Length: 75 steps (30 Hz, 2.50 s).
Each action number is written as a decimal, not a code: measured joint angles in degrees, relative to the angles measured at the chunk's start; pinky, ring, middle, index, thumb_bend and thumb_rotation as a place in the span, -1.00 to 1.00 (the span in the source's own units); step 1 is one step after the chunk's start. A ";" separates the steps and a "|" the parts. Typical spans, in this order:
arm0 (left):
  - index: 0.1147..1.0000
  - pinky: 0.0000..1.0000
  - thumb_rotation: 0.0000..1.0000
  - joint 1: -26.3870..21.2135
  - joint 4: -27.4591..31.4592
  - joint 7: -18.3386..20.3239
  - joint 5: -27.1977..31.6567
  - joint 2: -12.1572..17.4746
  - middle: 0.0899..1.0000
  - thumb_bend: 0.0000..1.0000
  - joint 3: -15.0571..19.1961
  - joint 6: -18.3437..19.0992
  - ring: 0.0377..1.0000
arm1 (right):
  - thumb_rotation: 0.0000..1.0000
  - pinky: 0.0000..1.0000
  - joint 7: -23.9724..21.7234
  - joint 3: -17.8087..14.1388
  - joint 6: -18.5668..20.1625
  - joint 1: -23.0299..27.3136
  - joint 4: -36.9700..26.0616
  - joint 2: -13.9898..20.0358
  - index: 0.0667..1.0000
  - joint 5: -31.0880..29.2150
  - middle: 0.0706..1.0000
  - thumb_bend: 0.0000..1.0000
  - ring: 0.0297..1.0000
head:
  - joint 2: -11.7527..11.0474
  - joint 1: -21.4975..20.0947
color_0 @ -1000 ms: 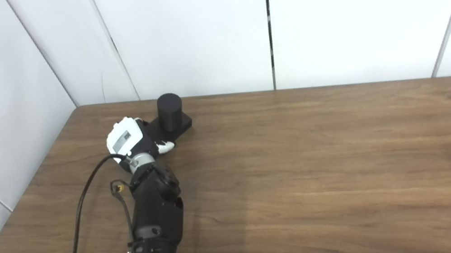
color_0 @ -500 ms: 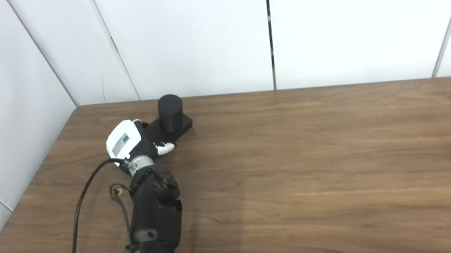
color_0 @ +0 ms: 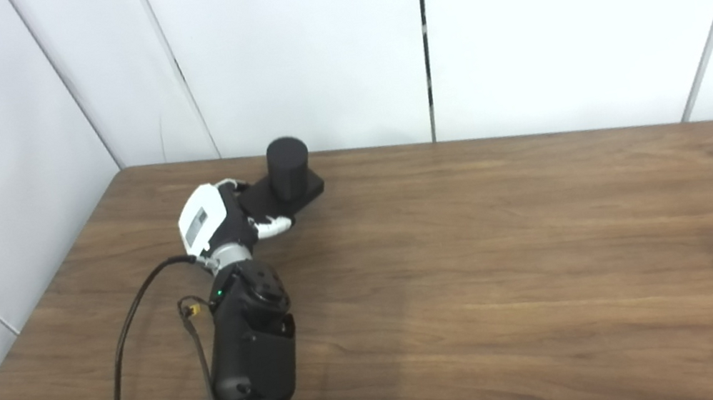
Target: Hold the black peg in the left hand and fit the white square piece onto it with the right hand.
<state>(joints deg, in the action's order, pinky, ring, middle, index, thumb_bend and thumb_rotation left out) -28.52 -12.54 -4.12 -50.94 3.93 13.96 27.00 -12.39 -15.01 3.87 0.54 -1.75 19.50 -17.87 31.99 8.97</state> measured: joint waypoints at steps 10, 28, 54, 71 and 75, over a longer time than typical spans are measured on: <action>-0.16 0.85 -0.88 0.64 11.20 10.24 -2.33 -0.70 0.65 0.02 -1.74 0.01 0.86 | 1.00 1.00 0.06 0.32 -0.01 -0.09 0.23 -0.09 1.00 0.32 0.98 0.14 1.00 | 0.35 -2.38; -0.16 0.92 -0.88 10.57 26.18 23.44 -4.11 1.82 0.69 0.01 -19.68 -0.26 0.90 | 1.00 1.00 3.97 1.84 0.79 -0.37 -1.51 -2.18 1.00 1.61 0.97 0.16 1.00 | 1.76 -10.29; -0.15 0.81 -0.88 18.51 33.81 33.46 -2.10 -7.50 0.72 0.01 -24.64 0.00 0.93 | 1.00 1.00 6.49 3.32 2.49 -1.04 -4.31 -4.07 1.00 3.44 0.97 0.11 1.00 | 4.22 -13.89; -0.16 1.00 -0.88 25.34 34.32 29.92 -1.22 -5.69 0.86 0.01 -28.20 -1.36 1.00 | 1.00 1.00 6.49 2.91 3.36 -0.96 -4.50 -4.19 1.00 2.67 0.95 0.16 1.00 | 5.36 -13.89; -0.16 1.00 -0.88 25.74 32.94 26.68 -2.14 -4.67 0.95 0.01 -29.89 -2.18 1.00 | 1.00 1.00 6.48 2.80 3.48 -1.00 -4.60 -4.18 1.00 2.41 0.96 0.14 1.00 | 5.54 -13.81</action>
<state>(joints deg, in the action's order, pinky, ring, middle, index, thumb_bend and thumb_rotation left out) -2.77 20.40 22.56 -53.08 -0.74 -15.92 24.81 -5.91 -12.21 7.35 -0.46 -6.35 15.33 -15.46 37.53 -4.83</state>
